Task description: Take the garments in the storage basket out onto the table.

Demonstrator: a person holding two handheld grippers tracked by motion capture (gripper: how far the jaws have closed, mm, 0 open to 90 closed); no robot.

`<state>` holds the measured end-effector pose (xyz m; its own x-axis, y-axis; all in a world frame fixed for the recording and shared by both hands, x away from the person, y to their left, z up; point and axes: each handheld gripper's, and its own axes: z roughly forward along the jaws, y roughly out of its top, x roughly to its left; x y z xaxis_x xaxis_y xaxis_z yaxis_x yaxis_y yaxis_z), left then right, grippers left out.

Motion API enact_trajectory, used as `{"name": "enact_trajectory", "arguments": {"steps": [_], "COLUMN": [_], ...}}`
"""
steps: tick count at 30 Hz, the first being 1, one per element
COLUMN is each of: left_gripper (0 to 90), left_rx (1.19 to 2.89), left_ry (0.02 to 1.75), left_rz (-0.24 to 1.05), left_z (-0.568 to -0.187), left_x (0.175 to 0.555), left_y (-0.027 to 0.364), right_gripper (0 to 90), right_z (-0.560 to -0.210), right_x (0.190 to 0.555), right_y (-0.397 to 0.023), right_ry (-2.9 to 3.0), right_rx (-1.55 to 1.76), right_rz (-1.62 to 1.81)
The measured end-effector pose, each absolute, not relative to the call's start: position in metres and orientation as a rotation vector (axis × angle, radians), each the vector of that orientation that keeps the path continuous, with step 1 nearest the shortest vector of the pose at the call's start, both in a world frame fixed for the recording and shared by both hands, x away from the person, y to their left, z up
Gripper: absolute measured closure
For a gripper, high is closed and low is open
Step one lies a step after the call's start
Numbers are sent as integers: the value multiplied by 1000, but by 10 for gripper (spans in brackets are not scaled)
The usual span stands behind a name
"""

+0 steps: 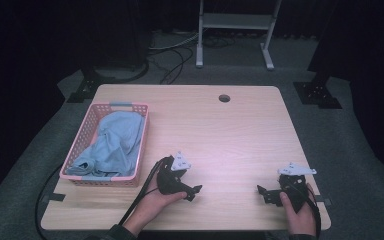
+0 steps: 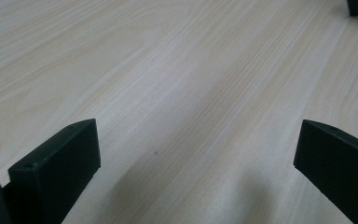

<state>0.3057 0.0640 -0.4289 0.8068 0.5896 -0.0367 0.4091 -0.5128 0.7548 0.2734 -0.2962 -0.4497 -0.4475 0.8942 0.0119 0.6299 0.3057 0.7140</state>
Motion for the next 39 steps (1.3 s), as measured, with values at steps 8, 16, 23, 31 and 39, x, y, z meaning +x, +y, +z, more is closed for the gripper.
{"name": "enact_trajectory", "arguments": {"steps": [8, 16, 23, 31, 39], "left_gripper": [0, 0, 0, 0, 0], "left_rx": [2152, 2139, 2132, 2097, 2053], "left_ry": [720, 703, 680, 691, 699], "left_rz": [265, 242, 223, 203, 183], "left_z": [-414, -400, -394, -377, -362], "left_x": [310, 317, 322, 330, 333], "left_y": [64, 63, 61, 66, 81], "right_gripper": [0, 0, 0, 0, 0], "right_z": [-450, -450, -450, -450, -450], "right_x": [273, 273, 273, 274, 275], "right_y": [-296, -296, -296, -293, -286], "right_ry": [2191, 2191, 2191, 2229, 2234], "right_rx": [1361, 1361, 1361, 1316, 1307], "right_rz": [929, 929, 929, 943, 949]}}
